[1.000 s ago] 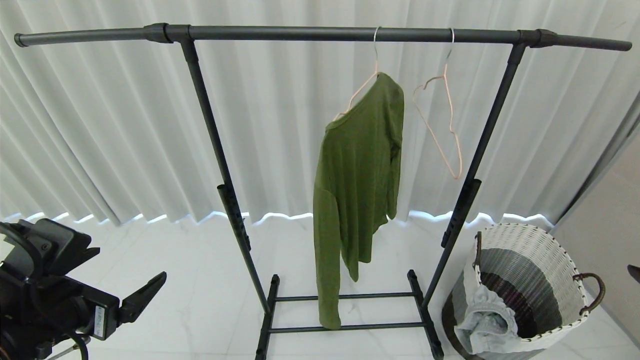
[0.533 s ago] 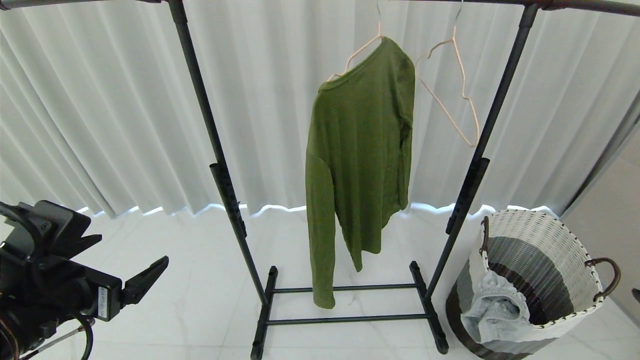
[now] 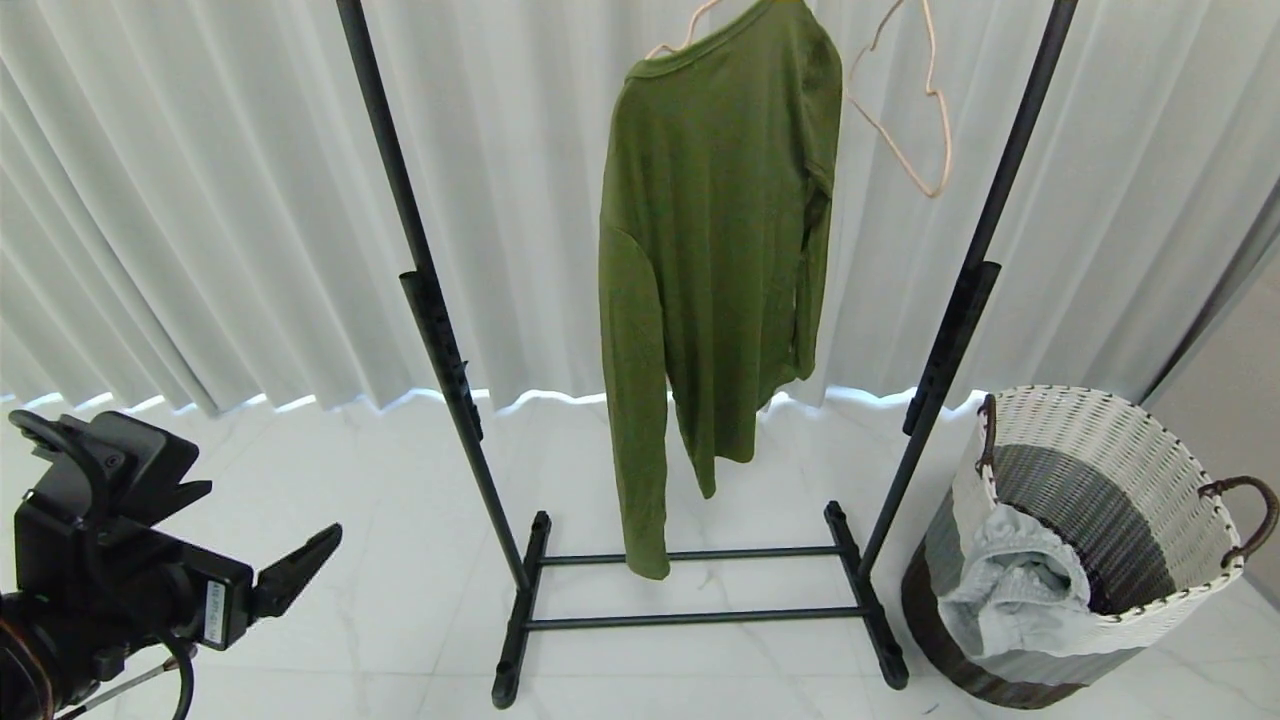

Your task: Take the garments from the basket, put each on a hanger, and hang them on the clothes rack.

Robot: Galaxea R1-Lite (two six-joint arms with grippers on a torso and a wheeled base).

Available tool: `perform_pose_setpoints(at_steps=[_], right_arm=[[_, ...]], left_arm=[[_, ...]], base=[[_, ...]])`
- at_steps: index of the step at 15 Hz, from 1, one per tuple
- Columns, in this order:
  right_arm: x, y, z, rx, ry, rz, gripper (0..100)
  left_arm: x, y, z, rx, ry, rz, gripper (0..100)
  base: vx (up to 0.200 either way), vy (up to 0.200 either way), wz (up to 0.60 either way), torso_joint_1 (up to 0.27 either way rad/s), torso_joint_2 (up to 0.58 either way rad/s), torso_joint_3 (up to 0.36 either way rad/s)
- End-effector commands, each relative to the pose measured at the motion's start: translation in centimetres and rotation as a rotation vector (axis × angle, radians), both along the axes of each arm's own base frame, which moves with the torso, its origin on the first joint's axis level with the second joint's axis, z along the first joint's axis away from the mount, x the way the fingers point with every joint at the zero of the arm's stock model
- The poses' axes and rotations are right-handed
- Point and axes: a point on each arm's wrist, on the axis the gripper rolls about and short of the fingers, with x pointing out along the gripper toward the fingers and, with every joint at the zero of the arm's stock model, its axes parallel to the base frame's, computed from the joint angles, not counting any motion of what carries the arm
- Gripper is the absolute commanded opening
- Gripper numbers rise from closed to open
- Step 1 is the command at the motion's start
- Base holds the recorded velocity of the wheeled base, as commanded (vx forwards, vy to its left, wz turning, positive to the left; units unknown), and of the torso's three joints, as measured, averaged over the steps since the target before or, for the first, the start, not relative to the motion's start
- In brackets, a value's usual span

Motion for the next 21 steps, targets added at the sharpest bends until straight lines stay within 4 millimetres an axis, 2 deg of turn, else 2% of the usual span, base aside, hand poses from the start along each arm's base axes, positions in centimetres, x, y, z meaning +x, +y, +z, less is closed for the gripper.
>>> perform_pose_setpoints(at_steps=[1, 5, 7, 12, 14, 17, 21], right_arm=[[-0.5, -0.2, -0.7, -0.016, 0.024, -0.011, 100], [-1.5, -0.8, -2.3, -0.041, 0.078, -0.058, 100], [-2.2, -0.8, -3.4, -0.04, 0.108, -0.062, 100], [-2.3, -0.7, -4.5, 0.019, 0.135, -0.036, 100], [-2.0, -0.6, -6.3, 0.066, 0.151, -0.035, 100], [-0.2, -0.6, -8.2, 0.133, 0.145, 0.003, 100], [4.5, -0.8, -10.0, 0.16, 0.167, -0.003, 100]], left_arm=[[0.0, -0.1, 0.0, 0.0, -0.001, -0.005, 100], [-0.2, -0.1, -0.1, -0.002, -0.001, -0.01, 100], [-0.2, -0.2, -0.1, -0.006, 0.001, -0.018, 100], [-0.3, -0.9, -0.4, -0.004, 0.011, -0.066, 100], [-0.6, -1.3, -0.8, -0.005, 0.025, -0.092, 100], [-0.8, -1.5, -0.7, -0.004, 0.018, -0.109, 100], [-1.1, -1.7, -0.5, -0.003, 0.0, -0.125, 100]], base=[[0.0, 0.0, 0.0, -0.056, 0.23, 0.163], [0.0, 0.0, 0.0, -0.018, 0.06, 0.048], [0.2, 0.0, 0.0, 0.0, 0.01, 0.012], [0.2, 0.0, 0.0, -0.003, 0.01, 0.008], [0.1, 0.0, 0.0, 0.001, 0.0, 0.006], [0.0, 0.0, 0.0, 0.0, 0.0, 0.0], [0.0, 0.0, 0.0, 0.0, 0.0, 0.0]])
